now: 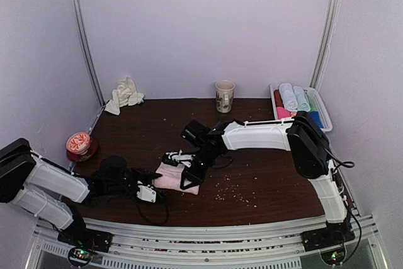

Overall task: Roll the towels
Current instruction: Roll the towel at the center of the board.

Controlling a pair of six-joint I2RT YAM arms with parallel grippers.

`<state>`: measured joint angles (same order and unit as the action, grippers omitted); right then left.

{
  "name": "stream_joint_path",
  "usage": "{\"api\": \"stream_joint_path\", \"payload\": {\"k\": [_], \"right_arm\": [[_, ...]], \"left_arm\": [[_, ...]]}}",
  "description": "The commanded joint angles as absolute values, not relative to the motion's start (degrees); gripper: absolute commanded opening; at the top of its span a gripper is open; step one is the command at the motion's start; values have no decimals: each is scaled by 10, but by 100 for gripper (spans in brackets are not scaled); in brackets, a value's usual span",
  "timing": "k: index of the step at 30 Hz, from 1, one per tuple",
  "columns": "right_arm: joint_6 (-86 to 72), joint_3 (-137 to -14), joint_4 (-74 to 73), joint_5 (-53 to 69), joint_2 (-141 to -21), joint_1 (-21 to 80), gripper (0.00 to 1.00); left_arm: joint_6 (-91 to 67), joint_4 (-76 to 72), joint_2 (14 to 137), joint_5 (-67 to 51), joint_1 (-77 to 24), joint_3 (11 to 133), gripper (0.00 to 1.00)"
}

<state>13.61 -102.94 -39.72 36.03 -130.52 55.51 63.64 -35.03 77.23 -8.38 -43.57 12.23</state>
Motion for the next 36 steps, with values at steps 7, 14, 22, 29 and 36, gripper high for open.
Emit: {"api": "stream_joint_path", "payload": {"k": [7,14,22,29,36], "right_arm": [[147,-1032,-448,390,-1330,548,17],[152,-1040,-455,396,-1330,545,21],[158,-1015,-438,351,-1272,542,35],[163,-914,-366,254,-1157,543,43],[179,-745,-210,124,-1019,569,55]], "left_arm": [[663,-384,813,-46,-449,116,38],[666,-319,808,-60,-453,133,7],[641,-104,805,-101,-453,209,0],[579,7,852,-128,-449,282,0],[535,86,908,-166,-435,357,0]]}}
